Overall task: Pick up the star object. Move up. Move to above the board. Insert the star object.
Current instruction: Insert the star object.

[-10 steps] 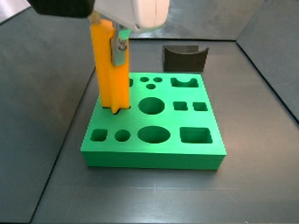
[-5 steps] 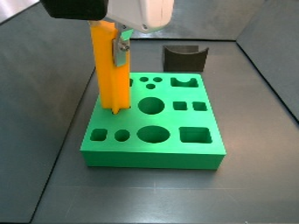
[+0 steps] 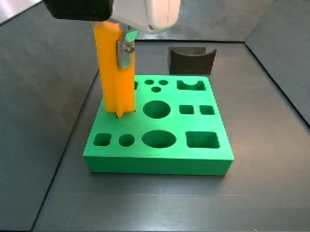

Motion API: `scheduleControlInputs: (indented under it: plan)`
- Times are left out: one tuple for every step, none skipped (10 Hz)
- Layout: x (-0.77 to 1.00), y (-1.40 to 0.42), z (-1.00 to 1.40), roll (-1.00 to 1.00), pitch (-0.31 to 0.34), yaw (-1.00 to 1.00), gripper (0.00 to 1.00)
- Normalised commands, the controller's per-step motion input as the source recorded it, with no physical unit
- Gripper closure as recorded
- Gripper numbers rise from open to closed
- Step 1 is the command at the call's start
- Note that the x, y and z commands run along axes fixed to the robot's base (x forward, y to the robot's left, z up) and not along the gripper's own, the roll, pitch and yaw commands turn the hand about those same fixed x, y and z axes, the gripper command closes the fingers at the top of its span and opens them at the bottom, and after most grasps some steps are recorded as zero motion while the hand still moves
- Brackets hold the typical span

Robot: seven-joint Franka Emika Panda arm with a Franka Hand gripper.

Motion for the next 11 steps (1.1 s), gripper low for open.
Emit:
scheduleControlInputs:
  plan:
    - [-0.05,0.0,-0.64,0.03,-0.231,-0.06,1.0]
    - [0.0,0.0,-0.63,0.03,-0.239,-0.21,1.0]
    - [-0.01,0.0,-0.53,0.0,-0.237,-0.27,1.0]
    - [0.0,0.0,-0.31,-0.01,-0.187,-0.27,1.0]
    - [0.0,0.0,-0.18,0.0,-0.103,-0.23,1.0]
    - [0.0,0.0,-0.09,0.06,0.0,-0.21,1.0]
    - [0.08,0.0,-0.04,0.06,0.0,-0.19,1.0]
    - [0.0,0.0,-0.22,0.16,0.0,-0.1,1.0]
    - [0.0,-0.03,-0.61,0.36,-0.004,0.0,1.0]
    - [0.0,-0.07,-0.58,0.36,0.037,0.0,1.0]
    - [0.11,-0.11,-0.53,0.22,0.231,-0.21,1.0]
